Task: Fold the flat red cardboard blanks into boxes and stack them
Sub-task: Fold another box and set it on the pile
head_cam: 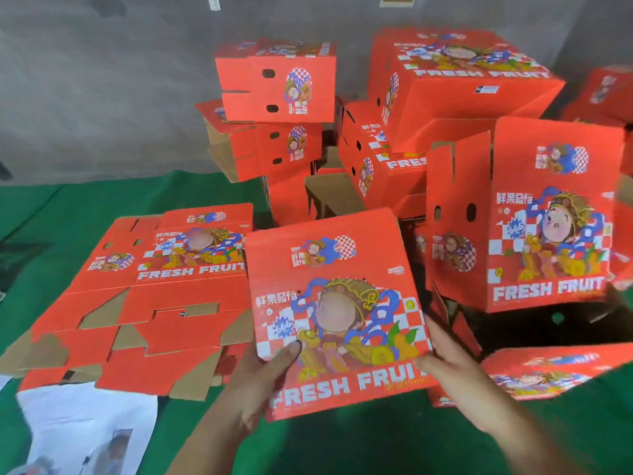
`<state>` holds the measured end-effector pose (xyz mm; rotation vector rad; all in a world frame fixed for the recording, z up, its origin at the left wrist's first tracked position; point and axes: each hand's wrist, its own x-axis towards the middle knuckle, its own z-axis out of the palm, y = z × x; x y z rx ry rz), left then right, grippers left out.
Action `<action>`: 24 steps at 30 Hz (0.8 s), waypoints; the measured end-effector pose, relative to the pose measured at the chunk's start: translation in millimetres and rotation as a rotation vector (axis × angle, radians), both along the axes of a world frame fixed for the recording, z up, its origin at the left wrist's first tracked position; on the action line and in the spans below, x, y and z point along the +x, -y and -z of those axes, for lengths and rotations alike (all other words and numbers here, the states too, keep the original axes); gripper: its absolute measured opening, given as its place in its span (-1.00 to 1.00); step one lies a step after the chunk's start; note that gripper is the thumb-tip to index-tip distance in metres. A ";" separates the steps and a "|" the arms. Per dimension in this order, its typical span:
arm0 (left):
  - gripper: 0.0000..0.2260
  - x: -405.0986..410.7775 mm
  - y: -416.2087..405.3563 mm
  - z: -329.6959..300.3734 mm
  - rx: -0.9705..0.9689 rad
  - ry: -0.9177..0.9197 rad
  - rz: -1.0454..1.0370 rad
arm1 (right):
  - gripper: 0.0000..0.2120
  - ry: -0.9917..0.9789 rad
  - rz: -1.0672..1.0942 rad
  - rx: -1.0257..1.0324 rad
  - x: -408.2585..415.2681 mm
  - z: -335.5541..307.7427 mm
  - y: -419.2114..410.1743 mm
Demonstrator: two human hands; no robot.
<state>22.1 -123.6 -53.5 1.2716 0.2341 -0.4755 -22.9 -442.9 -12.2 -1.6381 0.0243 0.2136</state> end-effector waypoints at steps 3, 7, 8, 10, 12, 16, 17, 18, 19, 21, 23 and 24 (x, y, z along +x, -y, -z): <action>-0.33 -2.9 21.4 22.6 0.098 0.107 0.014 | -0.57 -0.128 0.326 0.182 4.8 45.9 3.7; -0.31 -7.2 60.4 43.1 0.273 0.155 0.002 | -0.75 -0.264 0.535 0.135 2.9 88.2 1.4; -0.30 -6.4 67.9 45.5 0.363 0.155 0.020 | -0.78 -0.272 0.636 0.117 3.6 92.9 4.1; -0.32 -1.7 78.2 48.7 0.622 0.191 0.143 | -0.75 -0.299 0.822 0.086 8.1 94.9 13.8; -0.34 8.2 92.2 52.9 0.660 0.208 0.256 | -0.58 -0.364 0.922 0.080 12.6 94.0 24.1; -0.16 33.7 135.1 64.2 0.446 0.178 0.335 | -0.40 -0.505 0.936 0.493 29.5 91.4 38.5; -0.06 38.0 145.5 67.4 0.390 0.176 0.336 | -0.31 -0.508 0.917 0.656 37.3 88.3 41.0; -0.01 40.6 155.3 70.7 0.350 0.187 0.341 | -0.26 -0.514 0.908 0.794 43.4 82.8 41.7; 0.01 43.1 164.4 74.2 0.340 0.198 0.350 | -0.27 -0.478 0.904 0.879 48.9 77.5 40.2; -0.07 51.2 180.3 78.1 0.374 0.190 0.347 | -0.38 -0.437 1.003 0.963 61.2 69.5 38.6; -0.19 63.7 191.4 79.2 0.420 0.187 0.294 | -0.37 -0.437 1.092 0.927 73.0 71.9 30.9; -0.20 72.2 193.5 77.1 0.463 0.194 0.264 | -0.40 -0.414 1.059 0.897 75.6 71.8 17.4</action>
